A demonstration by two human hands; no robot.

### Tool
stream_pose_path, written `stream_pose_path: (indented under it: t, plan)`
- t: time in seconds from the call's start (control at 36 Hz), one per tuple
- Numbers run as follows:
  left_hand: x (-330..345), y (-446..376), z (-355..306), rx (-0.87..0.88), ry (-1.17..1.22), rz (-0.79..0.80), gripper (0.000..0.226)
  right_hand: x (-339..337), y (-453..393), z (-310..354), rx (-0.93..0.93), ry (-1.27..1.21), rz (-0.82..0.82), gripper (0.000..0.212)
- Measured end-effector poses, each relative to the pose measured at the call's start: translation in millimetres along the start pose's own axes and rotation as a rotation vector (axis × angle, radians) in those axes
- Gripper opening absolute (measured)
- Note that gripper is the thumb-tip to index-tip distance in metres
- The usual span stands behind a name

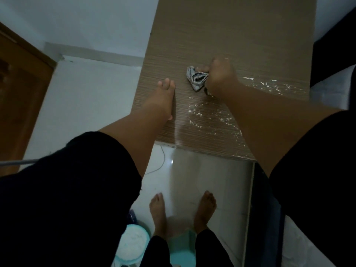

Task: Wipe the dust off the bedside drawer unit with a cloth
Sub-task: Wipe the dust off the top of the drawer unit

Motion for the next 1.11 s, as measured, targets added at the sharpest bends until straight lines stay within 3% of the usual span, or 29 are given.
stream_pose_path:
  t: [0.25,0.42,0.61,0.67,0.83,0.92,1.11]
  plan:
    - [4,1,2,0.044,0.033,-0.018,0.108,32,79,-17,-0.126,0.012,0.05,0.027]
    - [3,5,-2,0.061,0.004,0.014,0.104,54,137,-33,-0.193,0.035,0.189,0.033]
    - [0,9,-20,0.083,0.003,0.01,0.1,56,165,-37,-0.305,0.087,0.178,0.028]
    - [-1,5,-30,0.12,0.025,-0.015,0.098,49,157,-40,-0.3,0.033,0.136,0.026]
    - [-9,-11,-60,0.186,0.039,-0.058,0.102,-6,91,-67,-0.051,-0.18,-0.072,0.024]
    - [-4,-18,-68,0.152,0.083,-0.036,0.105,-26,63,-69,-0.052,-0.091,-0.175,0.027]
    - [-3,-25,-70,0.132,0.039,0.003,0.11,-38,1,-66,0.008,-0.022,-0.169,0.033]
Point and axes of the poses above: each hand's wrist, its own y-axis away from the middle knuckle, its own x-axis out of the palm, z = x × y, the point moved 10 cm from there along -y, towards the middle knuckle, and after that the axes turned 15 degrees about x, right-handed, at the moved point
